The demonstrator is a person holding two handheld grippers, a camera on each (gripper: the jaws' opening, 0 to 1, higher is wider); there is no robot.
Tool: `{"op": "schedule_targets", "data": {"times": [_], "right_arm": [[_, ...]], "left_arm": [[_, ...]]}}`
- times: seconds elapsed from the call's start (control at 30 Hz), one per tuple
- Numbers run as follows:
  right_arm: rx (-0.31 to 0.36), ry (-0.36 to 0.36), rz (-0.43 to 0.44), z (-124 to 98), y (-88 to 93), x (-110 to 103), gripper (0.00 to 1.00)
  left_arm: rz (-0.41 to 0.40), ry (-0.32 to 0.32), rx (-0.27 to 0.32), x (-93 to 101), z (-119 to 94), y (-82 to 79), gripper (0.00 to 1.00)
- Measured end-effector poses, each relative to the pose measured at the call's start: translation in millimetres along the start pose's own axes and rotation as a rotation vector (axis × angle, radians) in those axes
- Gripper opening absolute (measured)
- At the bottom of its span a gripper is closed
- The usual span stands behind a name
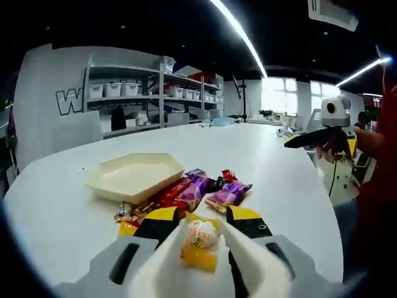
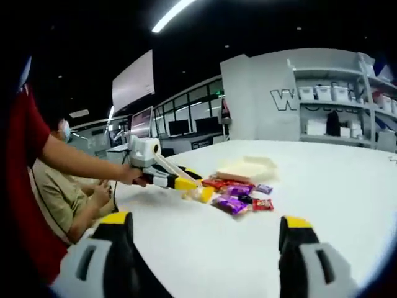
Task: Place the target food into the container with the food tongs after gripping and lifting it, then release it inside without dropping or visibly crushing the food.
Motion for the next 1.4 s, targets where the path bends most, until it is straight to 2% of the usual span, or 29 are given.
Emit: {"op": "schedule_targets", "data": {"times": [0.1, 0.33, 0.5, 0.57, 0.6, 0.63, 0.7, 0.87, 1.03, 1.13, 1.2, 1.4], "right_arm": [[-0.001, 0.004, 0.004, -0.5, 0.2, 1.4, 0.98], [0.0, 0.008, 0.01, -1.0, -0.3, 2.9, 0.97], [-0.012, 0.007, 0.006, -0.1, 3.0, 1.8, 0.97], [-0.011, 0.007, 0.003, 0.4, 2.8, 1.1, 0.96], [-0.011, 0.006, 0.003, 0.5, 2.7, 0.9, 0.96], [-0.011, 0.005, 0.004, 0.8, 2.7, 0.7, 0.96], [-0.013, 0.005, 0.006, 1.1, 2.8, 0.5, 0.96], [-0.01, 0.003, 0.003, 0.5, 1.3, -0.2, 0.95], [0.003, 0.005, 0.01, -2.1, -1.8, 0.7, 0.95], [0.001, 0.008, 0.008, -2.3, -1.2, 1.4, 0.96], [-0.005, 0.007, 0.01, -2.1, 0.2, 1.3, 0.96], [-0.019, 0.016, 0.003, -1.3, 2.9, 2.2, 0.99]], "left_arm": [[-0.021, 0.01, -0.011, -0.7, 2.1, 1.7, 0.29], [-0.014, 0.037, -0.03, 0.9, 5.8, 2.4, 0.29], [0.026, 0.055, -0.06, 4.3, 8.1, 3.5, 0.27], [-0.028, 0.104, -0.078, 11.7, 9.7, 5.6, 0.26], [0.009, 0.077, -0.091, 8.7, 10.7, 5.0, 0.25], [0.011, 0.076, -0.097, 9.6, 11.5, 4.6, 0.24], [-0.018, 0.06, -0.117, 9.0, 11.3, 4.9, 0.23], [-0.07, 0.036, -0.125, 7.5, 10.1, 4.6, 0.22], [-0.072, 0.04, -0.123, 10.8, 7.0, -4.6, 0.22], [-0.102, 0.036, -0.086, 7.4, 5.3, -15.9, 0.22], [-0.112, 0.03, -0.06, 2.9, 3.8, -25.6, 0.22], [-0.114, 0.012, -0.037, -12.8, 4.1, -42.7, 0.23]]}}
Point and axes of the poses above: the point that each gripper's makers call its tool centre point, and the gripper's own axes: z roughly forward along the fingers, x roughly to its right, y roughly out of its underside, the point moved 1 cm from there along -z, roughly backward along the fingers, and after that the axes turned 9 degrees about y, right-handed, at the moved point
